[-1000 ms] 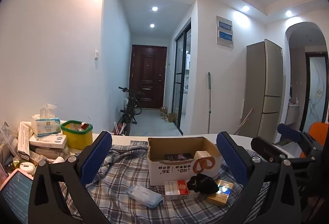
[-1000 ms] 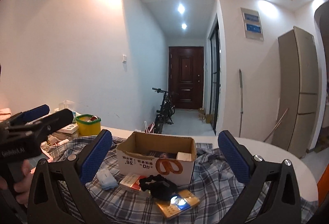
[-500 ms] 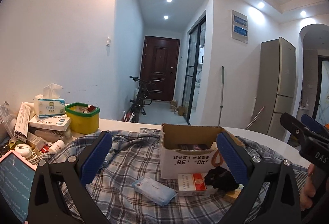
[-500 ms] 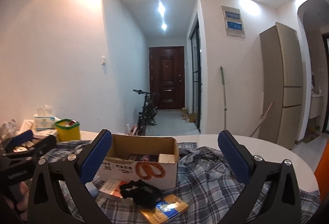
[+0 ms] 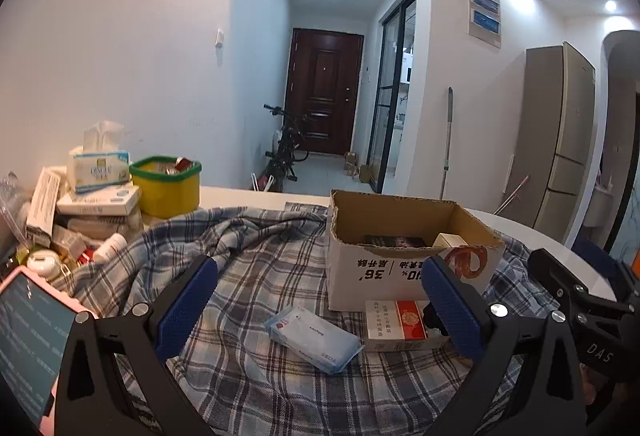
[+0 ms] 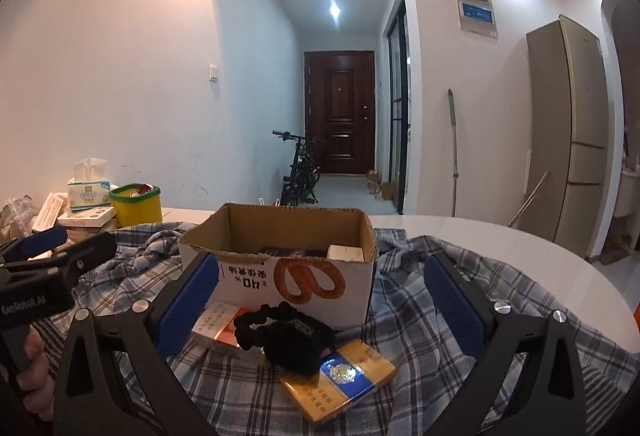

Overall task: Organize objects
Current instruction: 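Reach the right gripper down to the black glove beside the box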

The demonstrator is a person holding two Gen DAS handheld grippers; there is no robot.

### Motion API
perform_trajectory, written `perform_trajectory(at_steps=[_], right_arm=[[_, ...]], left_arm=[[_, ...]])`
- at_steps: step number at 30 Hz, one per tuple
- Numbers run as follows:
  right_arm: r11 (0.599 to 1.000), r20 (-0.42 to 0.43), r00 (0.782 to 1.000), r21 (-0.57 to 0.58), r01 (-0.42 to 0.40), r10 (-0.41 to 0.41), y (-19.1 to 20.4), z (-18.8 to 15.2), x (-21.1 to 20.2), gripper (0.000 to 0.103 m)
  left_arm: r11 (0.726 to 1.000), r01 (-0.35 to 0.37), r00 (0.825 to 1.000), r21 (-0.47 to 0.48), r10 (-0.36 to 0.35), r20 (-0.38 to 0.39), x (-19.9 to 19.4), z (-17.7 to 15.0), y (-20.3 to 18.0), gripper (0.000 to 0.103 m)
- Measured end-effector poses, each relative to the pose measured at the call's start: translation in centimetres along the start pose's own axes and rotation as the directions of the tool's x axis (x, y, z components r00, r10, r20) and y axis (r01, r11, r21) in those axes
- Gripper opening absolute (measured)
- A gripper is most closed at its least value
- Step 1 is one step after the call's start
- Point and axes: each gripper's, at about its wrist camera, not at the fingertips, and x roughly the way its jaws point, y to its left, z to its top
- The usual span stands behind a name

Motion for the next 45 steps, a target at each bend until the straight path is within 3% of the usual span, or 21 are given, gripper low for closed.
perform_trajectory(at_steps=[5,7,13,18,22,29,31,36,39,41,42,45], right_arm=[[0.999,0.011,0.999,-0.002,0.043,-0.043,-0.2,-0.2,-0.3,0.1],[0.999,-0.001,1.0,-0.028,0.03,-0.03,0.3,-0.4,0.0,0.095],[0.995,-0.017,1.0,-0.098,0.013,-0.015,1.9,-1.0,0.3,0.093],[0.999,-0.095,0.995,-0.039,-0.028,0.024,1.5,-1.5,1.5,0.092],[0.999,-0.156,0.987,-0.015,-0.034,0.031,1.2,-1.9,2.6,0.092],[0.997,-0.301,0.951,-0.006,-0.076,0.07,1.6,-3.0,5.6,0.085],[0.996,-0.332,0.94,0.001,-0.086,0.081,1.6,-3.3,6.3,0.08],[0.996,-0.435,0.898,-0.007,-0.085,0.073,2.0,-4.2,8.2,0.08],[0.996,-0.464,0.882,0.005,-0.088,0.08,1.8,-4.6,8.8,0.072],[0.995,-0.483,0.871,0.006,-0.101,0.092,1.9,-4.9,9.0,0.062],[0.994,-0.489,0.867,0.004,-0.111,0.098,2.0,-5.0,9.0,0.052],[0.992,-0.485,0.869,-0.014,-0.122,0.1,2.3,-5.0,8.8,0.043]], left_arm=[[1.0,0.0,1.0,-0.021,0.0,-0.018,0.3,-0.1,0.4,0.103],[1.0,-0.007,1.0,-0.015,0.007,-0.013,0.2,-0.1,0.2,0.103],[0.999,-0.038,0.999,-0.026,0.038,0.008,-0.2,0.1,0.4,0.103],[0.996,-0.093,0.996,-0.016,0.093,-0.016,0.6,0.4,0.5,0.103],[0.996,-0.086,0.996,-0.028,0.085,-0.025,0.6,0.2,0.8,0.103],[0.997,-0.073,0.996,-0.036,0.071,-0.055,1.1,0.0,0.9,0.103],[0.996,-0.067,0.996,-0.056,0.063,-0.063,1.3,-0.2,1.3,0.103],[0.988,-0.057,0.991,-0.146,0.039,-0.127,2.6,-0.6,3.1,0.103],[0.986,-0.055,0.992,-0.157,0.036,-0.12,2.5,-0.7,3.2,0.103],[0.988,-0.053,0.993,-0.142,0.037,-0.11,2.3,-0.6,2.9,0.103],[0.99,-0.054,0.993,-0.132,0.04,-0.11,2.2,-0.6,2.6,0.103],[0.991,-0.058,0.992,-0.12,0.044,-0.117,2.4,-0.6,2.3,0.103]])
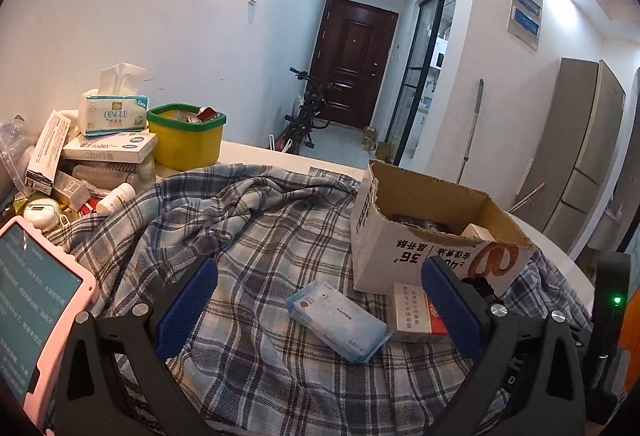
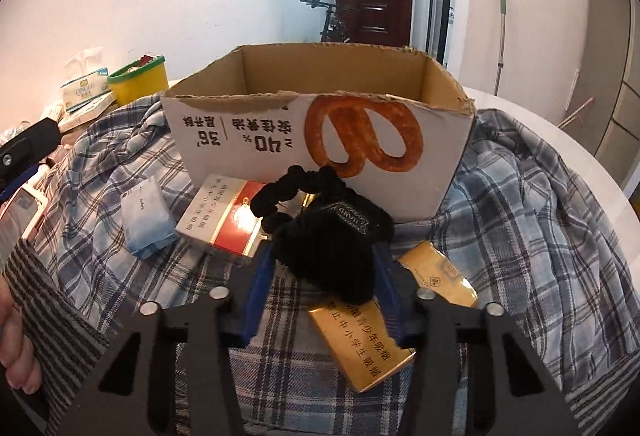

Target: Organize objects

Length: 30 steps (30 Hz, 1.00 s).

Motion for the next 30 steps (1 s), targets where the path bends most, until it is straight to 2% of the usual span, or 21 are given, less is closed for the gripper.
perform_trajectory(at_steps=[3,8,15,19,24,26,29,30], right_arm=[[1.0,0.052,0.999,-0.001,0.0,0.0,0.0,-0.1,-1.1,0.028],[1.0,0.191,0.982,0.01,0.014,-0.016,-0.3,-0.4,-3.9,0.024],[0.999,0.287,0.957,0.028,0.029,-0.036,-0.4,-0.3,-5.8,0.024],[0.998,0.316,0.947,0.027,0.05,-0.056,-0.6,-0.4,-6.5,0.024],[0.998,0.283,0.957,0.011,0.069,-0.069,-0.3,-0.3,-6.0,0.024],[0.998,0.267,0.962,0.017,0.052,-0.055,-0.6,-0.3,-5.7,0.024],[0.998,0.26,0.964,0.04,0.04,-0.05,-1.1,-0.4,-5.5,0.024],[0.998,0.255,0.966,0.045,0.035,-0.045,-1.3,-0.4,-5.4,0.024]], left_arm=[[1.0,-0.002,1.0,-0.008,0.002,-0.002,0.1,0.1,0.3,0.103],[1.0,-0.006,1.0,-0.008,0.006,0.0,0.0,0.1,0.3,0.103],[0.998,-0.014,0.999,0.069,0.016,-0.028,0.4,-0.1,-1.1,0.103],[0.985,-0.039,0.993,0.168,0.058,-0.106,2.1,-0.6,-2.8,0.103],[0.958,-0.026,0.973,0.286,0.09,-0.211,4.6,-1.8,-5.0,0.102],[0.955,-0.017,0.965,0.296,0.093,-0.244,5.3,-2.1,-5.2,0.094],[0.965,-0.021,0.951,0.262,0.101,-0.294,6.3,-2.2,-4.4,0.082],[0.968,-0.022,0.948,0.251,0.1,-0.304,6.5,-2.3,-4.2,0.073]])
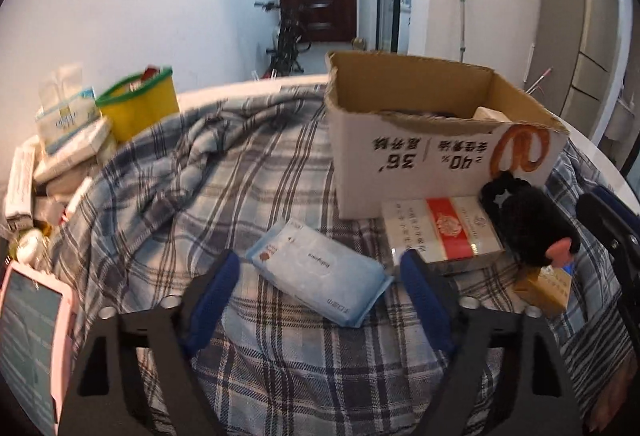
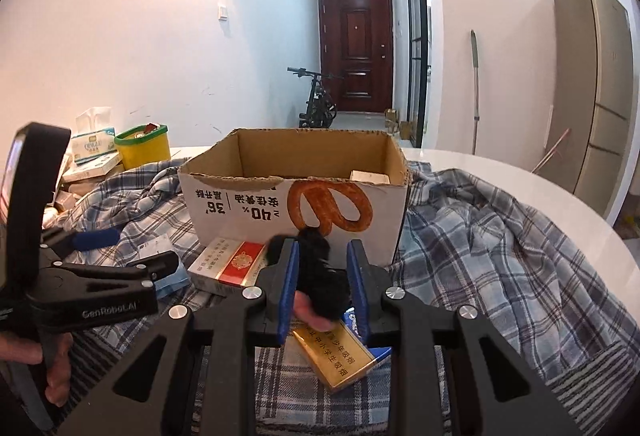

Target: Organize objects

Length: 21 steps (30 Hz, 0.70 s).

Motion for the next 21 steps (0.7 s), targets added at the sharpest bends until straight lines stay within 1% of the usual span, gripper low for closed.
perform_trajectory(at_steps=[1,2,3,4,6,8,10,11,15,17,18,19,20,21], right_arm=[[1.0,-0.006,1.0,0.006,-0.006,0.006,-0.1,0.0,0.1,0.024],[1.0,-0.012,1.0,0.01,-0.014,0.014,-0.1,-0.1,0.2,0.024],[1.0,-0.016,1.0,0.011,-0.022,0.022,-0.1,-0.1,0.2,0.024],[1.0,-0.018,0.999,0.011,-0.028,0.029,-0.1,-0.1,0.2,0.024],[0.999,-0.014,0.999,0.004,-0.035,0.035,0.0,-0.1,0.2,0.024],[1.0,-0.009,0.999,-0.001,-0.032,0.032,0.1,-0.1,0.1,0.024],[1.0,-0.009,0.999,0.002,-0.03,0.03,0.1,-0.1,0.1,0.024],[1.0,-0.01,1.0,0.006,-0.029,0.029,0.0,-0.1,0.1,0.024],[0.999,-0.019,0.999,0.024,-0.029,0.03,-0.3,-0.1,0.2,0.024],[0.999,-0.022,0.999,0.029,-0.029,0.03,-0.4,-0.1,0.2,0.024],[0.999,-0.023,0.999,0.03,-0.03,0.03,-0.4,-0.1,0.3,0.024],[0.999,-0.024,0.999,0.031,-0.03,0.031,-0.4,-0.1,0.3,0.024],[0.999,-0.023,0.999,0.031,-0.03,0.031,-0.4,-0.1,0.2,0.024],[0.999,-0.022,0.999,0.03,-0.033,0.033,-0.3,-0.1,0.2,0.024]], left_arm=[[1.0,0.003,1.0,-0.013,-0.003,-0.014,0.3,0.0,0.2,0.062],[1.0,0.008,1.0,-0.021,-0.009,-0.026,0.5,0.0,0.4,0.059],[0.999,0.02,0.999,-0.028,-0.021,-0.041,0.8,-0.1,0.5,0.049],[0.999,0.03,0.998,-0.032,-0.032,-0.054,1.1,-0.1,0.6,0.041],[0.999,0.035,0.998,-0.035,-0.037,-0.055,1.1,-0.2,0.6,0.04],[0.998,0.043,0.998,-0.035,-0.045,-0.05,0.9,-0.2,0.6,0.035],[0.997,0.057,0.997,-0.044,-0.059,-0.048,0.8,-0.3,0.8,0.02],[0.997,0.06,0.997,-0.049,-0.062,-0.046,0.8,-0.3,0.8,0.018],[0.996,0.061,0.997,-0.069,-0.063,-0.032,0.5,-0.2,1.2,0.018],[0.996,0.05,0.999,-0.075,-0.051,-0.014,0.0,-0.2,1.3,0.018],[0.997,0.026,1.0,-0.077,-0.027,-0.004,-0.2,-0.1,1.3,0.027],[0.997,0.003,1.0,-0.076,-0.003,-0.001,-0.3,-0.1,1.2,0.059],[0.997,-0.022,1.0,-0.069,0.021,-0.003,-0.3,0.0,1.0,0.076],[0.998,-0.021,1.0,-0.06,0.021,0.0,-0.4,0.0,0.8,0.087]])
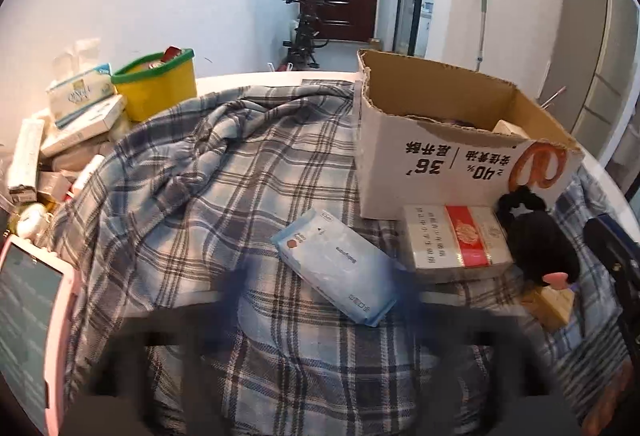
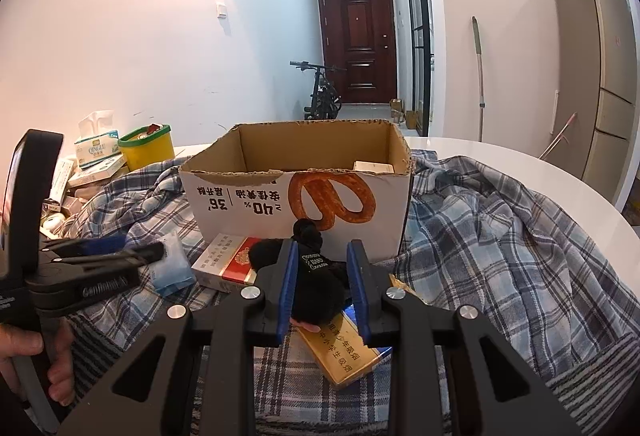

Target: Organize objects

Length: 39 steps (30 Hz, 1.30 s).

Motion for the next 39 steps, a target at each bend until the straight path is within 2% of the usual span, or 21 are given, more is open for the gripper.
perform_trajectory(at_steps=[3,7,14,18,21,22,25,29,30,31,32,36,38,39], right_arm=[[1.0,0.009,1.0,-0.008,-0.007,0.007,0.1,0.0,-0.3,0.024],[1.0,0.017,1.0,-0.007,-0.01,0.01,0.1,0.0,-0.5,0.024],[1.0,0.0,1.0,0.014,-0.017,0.017,-0.4,0.0,-0.2,0.024],[1.0,-0.001,1.0,0.018,-0.017,0.017,-0.5,0.0,-0.2,0.024],[1.0,-0.003,1.0,0.02,-0.017,0.017,-0.5,-0.1,-0.2,0.024],[1.0,-0.004,1.0,0.021,-0.017,0.017,-0.5,-0.1,-0.2,0.024],[1.0,-0.01,1.0,0.025,-0.016,0.016,-0.6,-0.1,-0.1,0.024],[1.0,-0.018,1.0,0.024,-0.015,0.015,-0.6,-0.1,0.1,0.024],[1.0,-0.02,1.0,0.024,-0.014,0.015,-0.5,-0.1,0.2,0.024],[1.0,-0.023,1.0,0.023,-0.014,0.015,-0.5,-0.1,0.2,0.024],[1.0,-0.028,1.0,0.022,-0.014,0.014,-0.5,-0.1,0.4,0.024],[0.999,-0.047,0.999,0.042,-0.016,0.018,-0.8,-0.2,0.7,0.024],[0.998,-0.043,0.999,0.053,-0.02,0.022,-1.0,-0.2,0.6,0.024],[0.998,-0.039,0.999,0.056,-0.023,0.025,-1.0,-0.2,0.5,0.024]], left_arm=[[0.999,-0.015,1.0,0.05,0.015,0.002,0.0,-0.1,-0.9,0.087],[0.996,-0.016,0.999,0.093,0.021,-0.048,1.0,-0.2,-1.7,0.087],[0.997,0.04,0.992,0.062,-0.032,-0.123,2.5,-0.4,-1.1,0.087],[0.999,0.024,0.994,0.024,-0.022,-0.105,2.2,-0.5,-0.4,0.07],[0.998,0.024,0.993,-0.058,-0.03,-0.11,2.3,-0.5,1.2,0.051],[0.996,0.027,0.993,-0.079,-0.036,-0.114,2.3,-0.6,1.6,0.049],[0.994,0.024,0.993,-0.105,-0.036,-0.112,2.2,-0.6,2.2,0.049],[0.997,0.019,0.995,-0.071,-0.026,-0.101,1.9,-0.5,1.4,0.049],[0.998,0.01,0.995,-0.056,-0.015,-0.103,1.9,-0.5,1.1,0.052],[0.999,0.003,0.994,-0.043,-0.008,-0.109,1.9,-0.5,0.7,0.063],[1.0,0.002,0.993,-0.026,-0.005,-0.116,2.1,-0.4,0.4,0.068],[1.0,-0.02,0.988,0.003,0.02,-0.153,3.0,-0.3,-0.3,0.07],[1.0,-0.017,0.982,0.003,0.017,-0.189,3.8,-0.3,-0.2,0.063],[1.0,-0.009,0.98,-0.003,0.008,-0.199,4.0,-0.4,-0.1,0.05]])
